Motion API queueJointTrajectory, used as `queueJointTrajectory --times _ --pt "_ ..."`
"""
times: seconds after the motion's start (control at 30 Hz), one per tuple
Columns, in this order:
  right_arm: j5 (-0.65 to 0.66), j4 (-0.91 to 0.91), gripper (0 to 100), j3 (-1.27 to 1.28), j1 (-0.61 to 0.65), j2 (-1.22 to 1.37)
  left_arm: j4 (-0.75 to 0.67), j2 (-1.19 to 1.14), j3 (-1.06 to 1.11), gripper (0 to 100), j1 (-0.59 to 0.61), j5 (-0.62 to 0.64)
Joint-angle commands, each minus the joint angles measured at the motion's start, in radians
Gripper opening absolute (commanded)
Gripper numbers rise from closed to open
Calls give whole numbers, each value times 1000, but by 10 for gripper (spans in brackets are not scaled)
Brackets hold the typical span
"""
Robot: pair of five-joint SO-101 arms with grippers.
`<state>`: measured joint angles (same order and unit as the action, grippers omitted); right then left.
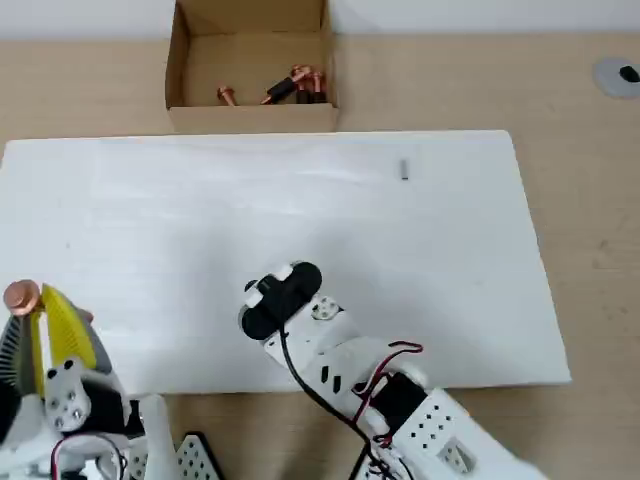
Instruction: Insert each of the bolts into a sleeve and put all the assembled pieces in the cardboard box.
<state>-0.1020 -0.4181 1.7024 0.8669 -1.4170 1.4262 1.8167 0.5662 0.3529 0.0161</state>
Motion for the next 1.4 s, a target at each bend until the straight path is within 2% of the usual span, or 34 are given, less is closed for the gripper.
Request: queueJointTrajectory --times 0.0,0.73,0.9,1.17,1.27,1.37 --pt "9 -2 10 -2 12 -27 -29 -2 0 5 12 -25" --pt "5 3 11 -2 16 -27 -29 -2 55 5 6 -18" --pt "5 8 11 -16 -18 -31 -29 -1 147 5 15 -17" --pt "5 -38 10 -289 -56 -30 -31 -1 198 5 5 -15" --pt "5 -86 10 -395 -18 -30 -37 -1 204 5 0 -12" --pt "5 -133 10 -453 76 -28 -37 -1 206 6 -77 57"
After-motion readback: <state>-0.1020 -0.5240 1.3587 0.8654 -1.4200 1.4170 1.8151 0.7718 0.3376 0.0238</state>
